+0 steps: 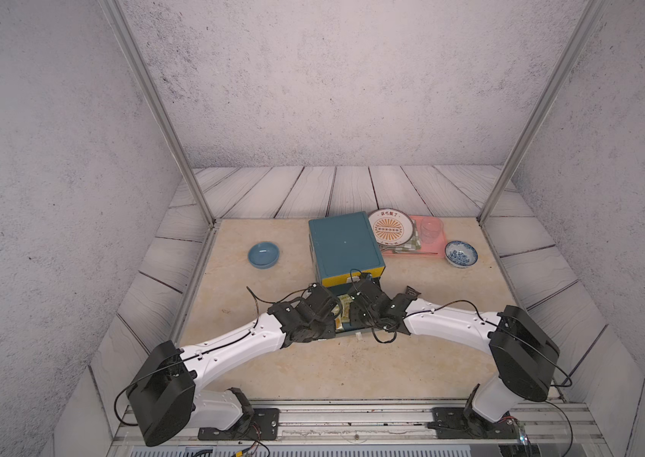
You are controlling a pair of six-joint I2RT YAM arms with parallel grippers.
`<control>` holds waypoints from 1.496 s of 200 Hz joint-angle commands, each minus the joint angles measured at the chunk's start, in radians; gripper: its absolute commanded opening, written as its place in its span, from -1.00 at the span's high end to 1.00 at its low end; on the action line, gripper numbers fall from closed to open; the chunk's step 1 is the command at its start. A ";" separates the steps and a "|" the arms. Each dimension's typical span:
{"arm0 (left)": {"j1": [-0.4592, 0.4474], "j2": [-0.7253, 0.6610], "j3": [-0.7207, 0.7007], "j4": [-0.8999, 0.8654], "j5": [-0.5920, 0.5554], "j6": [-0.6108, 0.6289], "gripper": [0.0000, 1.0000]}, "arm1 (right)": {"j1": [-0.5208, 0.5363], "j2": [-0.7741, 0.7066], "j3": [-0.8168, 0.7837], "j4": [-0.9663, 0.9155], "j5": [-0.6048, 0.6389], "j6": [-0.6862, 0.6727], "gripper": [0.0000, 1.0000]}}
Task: Take the cookies out of the drawer
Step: Pick up the cookie from the drawer.
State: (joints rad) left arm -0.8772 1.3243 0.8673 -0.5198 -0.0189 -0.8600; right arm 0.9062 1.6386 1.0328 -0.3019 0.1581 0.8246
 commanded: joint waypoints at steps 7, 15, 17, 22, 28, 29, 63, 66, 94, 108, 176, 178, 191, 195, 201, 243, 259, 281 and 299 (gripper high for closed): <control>-0.010 0.026 -0.016 -0.041 0.100 0.042 1.00 | -0.012 0.037 0.006 0.016 -0.018 -0.005 0.57; -0.011 0.023 -0.016 -0.042 0.099 0.045 1.00 | -0.016 0.032 0.003 0.021 -0.022 -0.003 0.63; -0.011 0.023 -0.016 -0.042 0.098 0.045 1.00 | -0.016 0.030 0.003 0.021 -0.022 -0.002 0.65; -0.012 0.023 -0.017 -0.044 0.097 0.044 1.00 | -0.017 0.026 0.003 0.020 -0.022 -0.003 0.70; -0.011 0.023 -0.017 -0.044 0.097 0.045 1.00 | -0.018 0.022 0.003 0.020 -0.022 -0.005 0.77; -0.011 0.023 -0.017 -0.044 0.096 0.044 1.00 | -0.018 0.021 0.003 0.020 -0.022 -0.006 0.79; -0.009 0.029 -0.015 -0.045 0.094 0.047 1.00 | -0.021 0.000 0.007 0.002 -0.022 -0.015 1.00; -0.009 0.029 -0.015 -0.045 0.094 0.047 1.00 | -0.022 -0.003 0.007 0.002 -0.023 -0.015 1.00; -0.011 0.030 0.000 -0.063 0.086 0.049 1.00 | -0.022 -0.048 0.014 -0.013 -0.037 -0.021 1.00; -0.007 0.029 0.013 -0.076 0.078 0.048 1.00 | -0.024 -0.076 0.018 -0.023 -0.044 -0.027 1.00; 0.003 0.035 0.118 -0.166 0.065 0.055 1.00 | -0.034 -0.152 0.098 -0.118 -0.146 -0.045 1.00; 0.003 0.036 0.121 -0.167 0.066 0.055 1.00 | -0.035 -0.154 0.100 -0.121 -0.149 -0.045 1.00; 0.004 0.039 0.130 -0.176 0.062 0.055 1.00 | -0.038 -0.162 0.113 -0.149 -0.160 -0.045 1.00; 0.005 0.041 0.134 -0.180 0.060 0.055 1.00 | -0.038 -0.165 0.116 -0.157 -0.164 -0.045 1.00; 0.007 0.042 0.138 -0.183 0.059 0.056 1.00 | -0.039 -0.173 0.121 -0.166 -0.170 -0.045 1.00; 0.014 0.047 0.158 -0.194 0.041 0.059 1.00 | -0.059 -0.225 0.159 -0.282 -0.257 -0.058 1.00; 0.018 0.050 0.166 -0.199 0.037 0.062 1.00 | -0.065 -0.247 0.167 -0.335 -0.294 -0.066 1.00; 0.024 0.053 0.185 -0.210 0.035 0.073 1.00 | -0.080 -0.285 0.181 -0.405 -0.351 -0.077 1.00; 0.029 0.055 0.207 -0.220 0.033 0.084 1.00 | -0.092 -0.326 0.195 -0.454 -0.382 -0.081 1.00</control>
State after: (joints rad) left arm -0.8524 1.3685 1.0355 -0.7147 -0.0071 -0.8120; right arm 0.8299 1.3743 1.1873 -0.6464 -0.1482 0.7681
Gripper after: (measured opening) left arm 0.069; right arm 0.036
